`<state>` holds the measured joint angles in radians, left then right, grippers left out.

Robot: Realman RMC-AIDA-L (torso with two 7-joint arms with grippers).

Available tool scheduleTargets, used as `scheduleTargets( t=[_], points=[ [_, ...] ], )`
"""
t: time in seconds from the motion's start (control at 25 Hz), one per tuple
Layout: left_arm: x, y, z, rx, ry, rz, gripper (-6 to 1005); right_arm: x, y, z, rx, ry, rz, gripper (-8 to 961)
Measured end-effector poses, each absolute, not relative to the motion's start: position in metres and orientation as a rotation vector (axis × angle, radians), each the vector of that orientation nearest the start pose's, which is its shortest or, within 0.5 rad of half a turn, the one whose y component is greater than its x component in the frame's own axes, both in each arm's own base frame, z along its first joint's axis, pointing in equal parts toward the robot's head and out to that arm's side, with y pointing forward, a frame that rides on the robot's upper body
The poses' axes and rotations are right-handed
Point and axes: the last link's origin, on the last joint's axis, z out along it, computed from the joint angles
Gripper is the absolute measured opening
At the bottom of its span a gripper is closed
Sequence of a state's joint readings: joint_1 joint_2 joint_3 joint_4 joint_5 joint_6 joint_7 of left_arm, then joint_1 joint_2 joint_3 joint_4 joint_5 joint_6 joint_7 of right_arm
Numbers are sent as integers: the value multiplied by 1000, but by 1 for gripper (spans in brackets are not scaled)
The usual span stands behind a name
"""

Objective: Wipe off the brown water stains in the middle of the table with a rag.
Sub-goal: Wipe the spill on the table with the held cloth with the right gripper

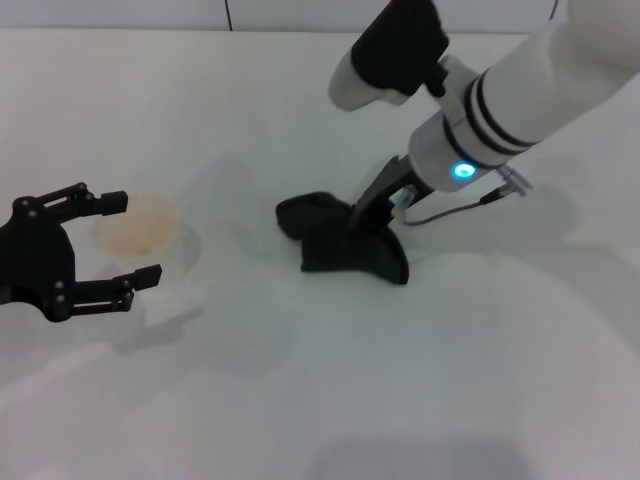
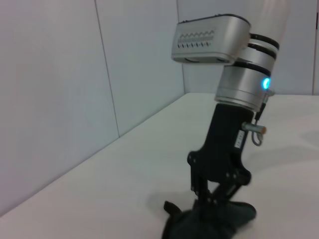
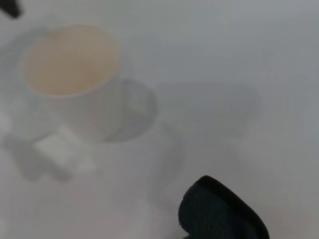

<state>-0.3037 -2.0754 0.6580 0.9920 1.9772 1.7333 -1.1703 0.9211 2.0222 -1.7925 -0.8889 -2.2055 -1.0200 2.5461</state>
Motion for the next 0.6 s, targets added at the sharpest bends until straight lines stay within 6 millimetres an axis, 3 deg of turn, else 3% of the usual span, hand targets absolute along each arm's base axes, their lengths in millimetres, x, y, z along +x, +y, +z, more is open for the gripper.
scheduleTargets(
  t=[0.36, 0.6],
  points=[
    [-295, 279, 61, -2666, -219, -535, 880, 128, 411, -78, -2674, 668, -284, 93],
    [-295, 279, 59, -2667, -221, -541, 879, 123, 389, -85, -2729, 644, -251, 94]
  ],
)
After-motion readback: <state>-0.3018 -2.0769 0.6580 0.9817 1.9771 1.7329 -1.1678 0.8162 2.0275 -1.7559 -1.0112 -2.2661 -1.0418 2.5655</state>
